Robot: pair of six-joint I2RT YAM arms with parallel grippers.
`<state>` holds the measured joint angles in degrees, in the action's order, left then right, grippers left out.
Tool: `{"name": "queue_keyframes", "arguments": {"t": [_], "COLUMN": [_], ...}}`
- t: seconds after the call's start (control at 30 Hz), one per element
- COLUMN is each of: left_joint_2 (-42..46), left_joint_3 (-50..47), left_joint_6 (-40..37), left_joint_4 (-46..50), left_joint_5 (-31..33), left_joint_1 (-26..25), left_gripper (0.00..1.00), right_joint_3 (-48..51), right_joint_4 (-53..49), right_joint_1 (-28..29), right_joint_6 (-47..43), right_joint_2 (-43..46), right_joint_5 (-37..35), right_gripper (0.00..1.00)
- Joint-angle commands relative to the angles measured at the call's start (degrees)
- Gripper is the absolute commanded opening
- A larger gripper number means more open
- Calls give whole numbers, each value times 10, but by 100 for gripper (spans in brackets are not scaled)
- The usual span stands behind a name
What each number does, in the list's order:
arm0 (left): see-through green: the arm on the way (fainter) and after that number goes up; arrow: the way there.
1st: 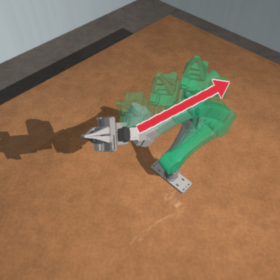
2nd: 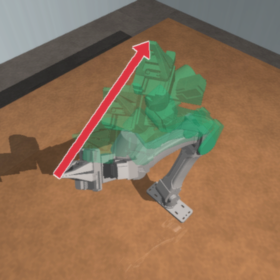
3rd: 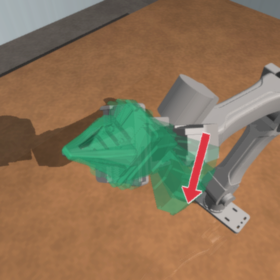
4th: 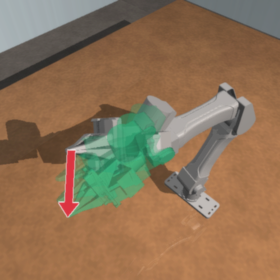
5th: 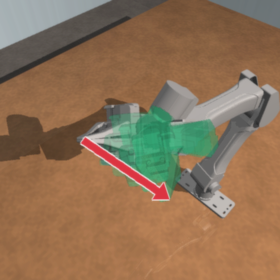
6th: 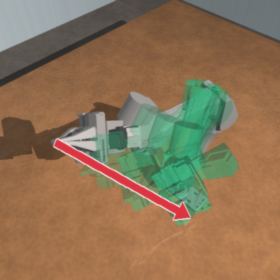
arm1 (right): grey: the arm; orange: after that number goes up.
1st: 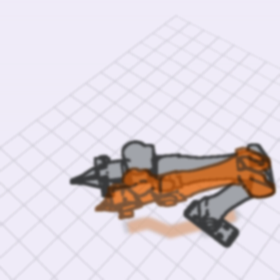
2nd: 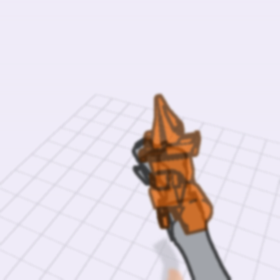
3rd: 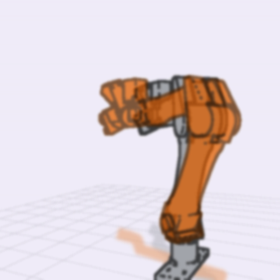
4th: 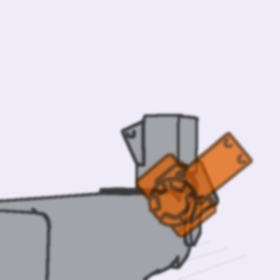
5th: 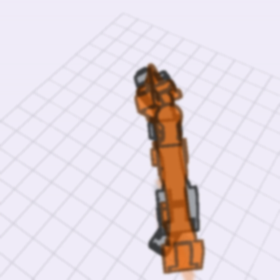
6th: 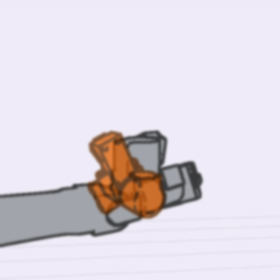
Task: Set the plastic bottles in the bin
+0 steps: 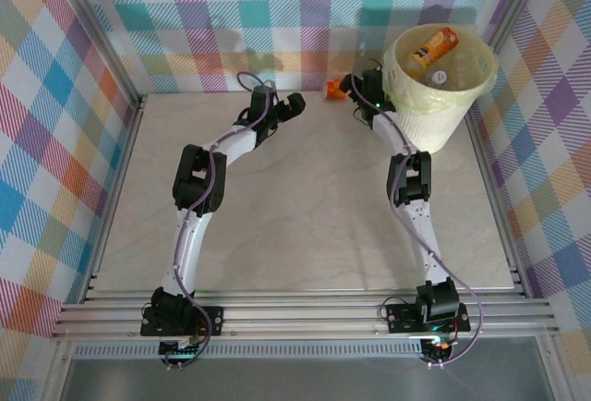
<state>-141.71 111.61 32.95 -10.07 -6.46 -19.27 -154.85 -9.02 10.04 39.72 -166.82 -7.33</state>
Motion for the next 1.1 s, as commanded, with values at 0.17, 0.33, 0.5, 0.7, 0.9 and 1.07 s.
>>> {"name": "queue_keyframes", "arguments": {"t": [0.17,0.33,0.5,0.7,0.9,1.07], "left_joint_2": [-47,-83,-108,-109,-100,-102], "left_joint_3": [91,173,230,240,240,240], "left_joint_6": [-36,-80,-131,-156,-160,-132], "left_joint_4": [1,54,112,136,152,153], "left_joint_5": [-33,-66,-66,-70,-93,-130], "left_joint_1": [23,36,42,60,86,88], "left_gripper": [100,100,100,100,100,100], "right_joint_3": [-38,-49,-51,-52,-48,40], "right_joint_4": [100,116,109,108,64,51], "right_joint_1": [2,27,54,87,116,92], "right_joint_6": [6,-47,-67,-85,-125,-82], "right_joint_2": [-33,-37,-37,-34,-18,36], "right_joint_5": [143,191,212,244,173,37], "right_gripper": [100,100,100,100,100,100]}}
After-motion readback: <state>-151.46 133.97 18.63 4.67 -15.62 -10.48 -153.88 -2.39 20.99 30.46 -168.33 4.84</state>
